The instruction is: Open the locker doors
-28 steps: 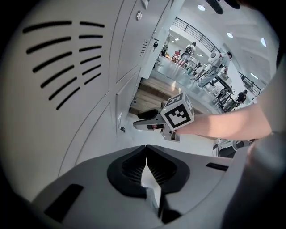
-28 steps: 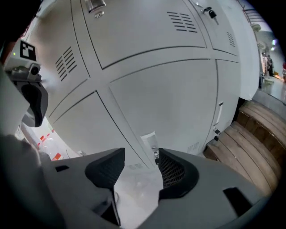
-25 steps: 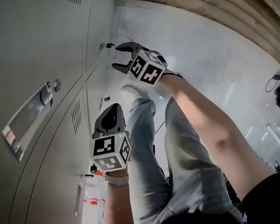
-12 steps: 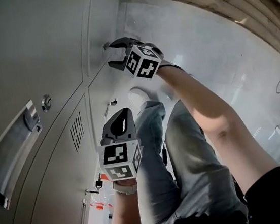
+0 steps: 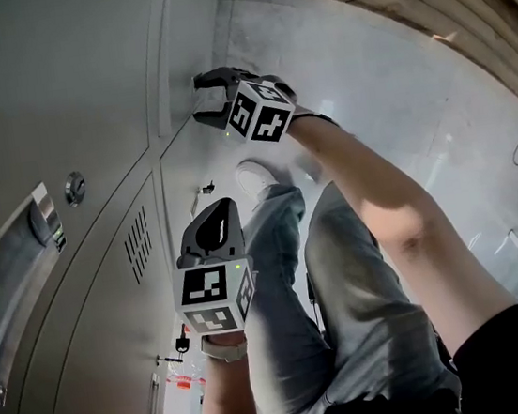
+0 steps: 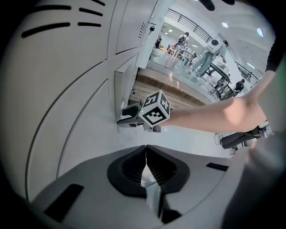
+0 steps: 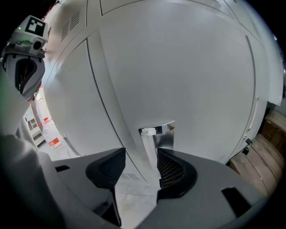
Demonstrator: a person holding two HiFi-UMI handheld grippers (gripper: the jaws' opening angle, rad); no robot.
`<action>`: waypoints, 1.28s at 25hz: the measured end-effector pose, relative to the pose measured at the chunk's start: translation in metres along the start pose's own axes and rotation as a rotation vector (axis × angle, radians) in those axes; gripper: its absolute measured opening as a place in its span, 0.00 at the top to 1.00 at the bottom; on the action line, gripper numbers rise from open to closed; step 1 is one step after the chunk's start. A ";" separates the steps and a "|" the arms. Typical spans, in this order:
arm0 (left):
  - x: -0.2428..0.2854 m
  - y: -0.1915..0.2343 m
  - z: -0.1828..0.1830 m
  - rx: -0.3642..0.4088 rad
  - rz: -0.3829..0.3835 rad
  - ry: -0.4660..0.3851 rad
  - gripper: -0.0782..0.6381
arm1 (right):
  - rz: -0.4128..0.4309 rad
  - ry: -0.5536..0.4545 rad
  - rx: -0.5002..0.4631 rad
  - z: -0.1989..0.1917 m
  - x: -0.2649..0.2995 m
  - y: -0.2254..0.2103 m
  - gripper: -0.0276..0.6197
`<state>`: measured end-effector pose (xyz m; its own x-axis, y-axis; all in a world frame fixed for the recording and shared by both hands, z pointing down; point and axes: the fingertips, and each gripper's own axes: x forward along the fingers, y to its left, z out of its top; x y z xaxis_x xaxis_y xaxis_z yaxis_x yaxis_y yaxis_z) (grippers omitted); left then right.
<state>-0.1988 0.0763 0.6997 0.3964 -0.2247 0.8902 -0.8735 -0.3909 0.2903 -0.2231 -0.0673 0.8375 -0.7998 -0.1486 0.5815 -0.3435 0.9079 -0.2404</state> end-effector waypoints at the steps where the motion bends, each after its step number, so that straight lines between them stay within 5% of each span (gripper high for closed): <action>1: -0.001 -0.001 0.000 0.001 0.000 0.000 0.86 | -0.015 0.002 0.006 -0.003 -0.004 -0.002 0.61; 4: -0.004 -0.008 0.006 -0.011 -0.002 -0.003 0.86 | -0.070 0.009 0.036 -0.013 -0.018 -0.010 0.71; 9: -0.003 -0.015 0.001 -0.002 -0.010 0.014 0.86 | -0.135 0.024 0.075 -0.031 -0.043 -0.016 0.70; 17: -0.005 -0.026 0.015 0.025 -0.024 0.030 0.86 | -0.260 0.038 0.262 -0.067 -0.089 -0.031 0.65; 32: 0.004 -0.043 0.017 0.063 -0.044 0.028 0.86 | -0.320 0.042 0.374 -0.095 -0.139 -0.051 0.72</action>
<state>-0.1552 0.0775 0.6846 0.4254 -0.1813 0.8866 -0.8353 -0.4557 0.3076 -0.0472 -0.0558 0.8426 -0.6077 -0.3743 0.7004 -0.7279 0.6153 -0.3027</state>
